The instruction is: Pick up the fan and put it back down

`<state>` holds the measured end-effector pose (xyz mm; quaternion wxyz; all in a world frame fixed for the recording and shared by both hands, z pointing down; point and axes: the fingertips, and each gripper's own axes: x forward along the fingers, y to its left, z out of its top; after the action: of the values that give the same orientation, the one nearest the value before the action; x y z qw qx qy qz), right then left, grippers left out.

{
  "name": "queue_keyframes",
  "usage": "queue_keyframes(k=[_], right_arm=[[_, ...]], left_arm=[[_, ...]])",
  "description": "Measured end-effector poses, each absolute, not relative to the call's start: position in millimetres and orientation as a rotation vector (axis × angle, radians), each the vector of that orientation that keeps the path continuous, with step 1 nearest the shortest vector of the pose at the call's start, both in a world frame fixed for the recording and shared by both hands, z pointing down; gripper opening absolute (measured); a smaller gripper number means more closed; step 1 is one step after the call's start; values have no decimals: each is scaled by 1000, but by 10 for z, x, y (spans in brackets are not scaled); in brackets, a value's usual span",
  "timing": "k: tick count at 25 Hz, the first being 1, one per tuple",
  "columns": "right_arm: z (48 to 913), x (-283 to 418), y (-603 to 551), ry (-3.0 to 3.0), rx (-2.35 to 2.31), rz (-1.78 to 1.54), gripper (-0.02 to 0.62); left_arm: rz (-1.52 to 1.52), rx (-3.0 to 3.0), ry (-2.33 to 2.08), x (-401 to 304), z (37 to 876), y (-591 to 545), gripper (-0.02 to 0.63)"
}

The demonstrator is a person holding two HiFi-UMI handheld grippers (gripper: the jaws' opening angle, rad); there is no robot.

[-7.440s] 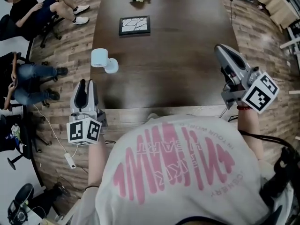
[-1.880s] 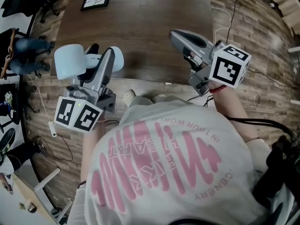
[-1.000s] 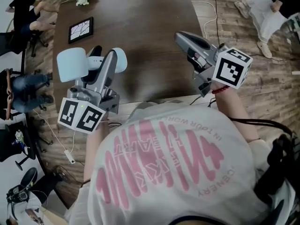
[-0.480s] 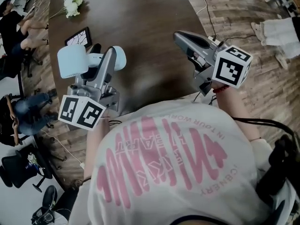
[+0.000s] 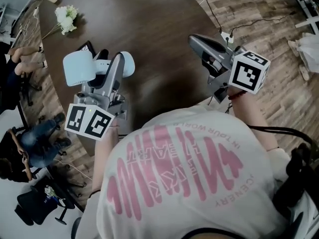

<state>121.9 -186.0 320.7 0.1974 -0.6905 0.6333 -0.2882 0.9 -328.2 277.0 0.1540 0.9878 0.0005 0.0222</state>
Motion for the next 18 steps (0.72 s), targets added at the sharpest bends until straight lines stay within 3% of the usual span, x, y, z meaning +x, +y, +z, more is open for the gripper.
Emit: queue_keyframes(k=[18], right_arm=[[3601, 720, -2146, 1755, -2070, -1024, 6]], left_arm=[[106, 2862, 66, -171, 3131, -3781, 218]])
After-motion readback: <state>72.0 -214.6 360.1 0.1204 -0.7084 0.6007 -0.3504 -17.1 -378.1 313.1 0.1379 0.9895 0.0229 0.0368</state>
